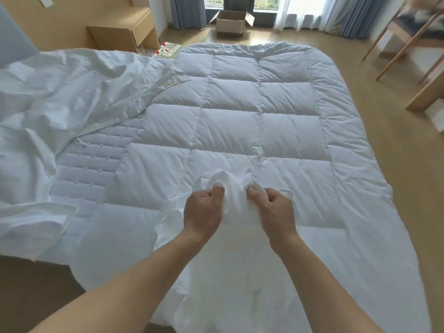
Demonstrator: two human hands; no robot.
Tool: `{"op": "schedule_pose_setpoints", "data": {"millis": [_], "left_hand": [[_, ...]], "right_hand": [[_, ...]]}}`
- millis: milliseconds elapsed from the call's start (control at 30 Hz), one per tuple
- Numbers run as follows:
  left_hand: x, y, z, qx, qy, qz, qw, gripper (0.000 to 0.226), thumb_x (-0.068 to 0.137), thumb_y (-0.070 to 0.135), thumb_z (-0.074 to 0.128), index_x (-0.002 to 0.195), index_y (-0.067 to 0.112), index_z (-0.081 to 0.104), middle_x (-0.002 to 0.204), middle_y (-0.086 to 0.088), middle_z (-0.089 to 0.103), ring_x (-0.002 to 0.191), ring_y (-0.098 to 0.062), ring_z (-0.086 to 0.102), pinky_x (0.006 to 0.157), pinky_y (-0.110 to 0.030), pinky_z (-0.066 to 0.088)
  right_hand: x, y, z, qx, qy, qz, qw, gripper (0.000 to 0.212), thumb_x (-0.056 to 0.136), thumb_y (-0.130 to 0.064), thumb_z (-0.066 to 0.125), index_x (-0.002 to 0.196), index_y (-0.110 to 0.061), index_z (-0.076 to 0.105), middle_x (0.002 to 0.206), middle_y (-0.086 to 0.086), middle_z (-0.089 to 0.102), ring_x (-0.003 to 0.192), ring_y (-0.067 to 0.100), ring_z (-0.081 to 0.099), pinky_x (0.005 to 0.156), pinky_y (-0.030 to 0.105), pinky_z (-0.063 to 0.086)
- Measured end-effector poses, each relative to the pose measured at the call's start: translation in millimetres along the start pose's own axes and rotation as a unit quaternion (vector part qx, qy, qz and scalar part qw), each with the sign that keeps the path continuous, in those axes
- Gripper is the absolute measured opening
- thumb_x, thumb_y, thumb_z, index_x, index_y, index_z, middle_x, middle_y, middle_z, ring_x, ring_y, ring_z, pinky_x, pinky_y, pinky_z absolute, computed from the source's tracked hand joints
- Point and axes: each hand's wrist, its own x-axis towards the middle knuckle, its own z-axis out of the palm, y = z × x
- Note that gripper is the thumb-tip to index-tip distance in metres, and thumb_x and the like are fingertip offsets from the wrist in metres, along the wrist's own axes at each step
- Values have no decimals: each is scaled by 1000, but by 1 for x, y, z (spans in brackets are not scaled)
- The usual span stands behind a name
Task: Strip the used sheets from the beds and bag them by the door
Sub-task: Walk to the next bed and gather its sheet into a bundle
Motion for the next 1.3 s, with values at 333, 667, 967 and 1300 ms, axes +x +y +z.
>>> {"op": "schedule_pose_setpoints", "data": {"millis": [333, 667, 967, 1300], "left_hand": [[-119, -116, -47, 150, -62, -94, 982, 16, 83, 29, 64, 88, 19, 54, 89, 6, 53, 84, -18, 54, 71, -32, 42], [-66, -79, -2, 347, -178, 85, 917, 59, 95, 63, 19, 152, 52, 8, 164, 12, -14, 147, -21, -27, 113, -64, -3], [-88, -151, 37, 384, -182, 3, 905, 68, 81, 73, -10, 142, 53, -30, 159, 10, -33, 141, -22, -40, 113, -64, -12], [-64, -205, 37, 362, -89, -205, 905, 95, 60, 96, -8, 135, 48, -44, 143, 9, -55, 135, -38, -45, 105, -78, -4]], "right_hand": [[-136, 103, -3, -227, -27, 82, 970, 21, 91, -51, 58, 85, -32, 65, 80, -12, 66, 80, 13, 62, 71, 35, 51], [-144, 85, -15, -519, -136, -5, 844, 51, 85, -67, 41, 124, -40, 61, 120, -13, 58, 107, 15, 58, 79, 30, 43], [-19, 54, -15, -636, -126, -185, 739, 90, 73, -88, 9, 153, -48, 2, 164, -11, -8, 149, 19, -16, 116, 60, 12], [50, 158, -15, -557, -240, 16, 795, 108, 55, -97, 44, 133, -69, -26, 158, -19, -29, 144, 16, -34, 109, 72, -9]]}}
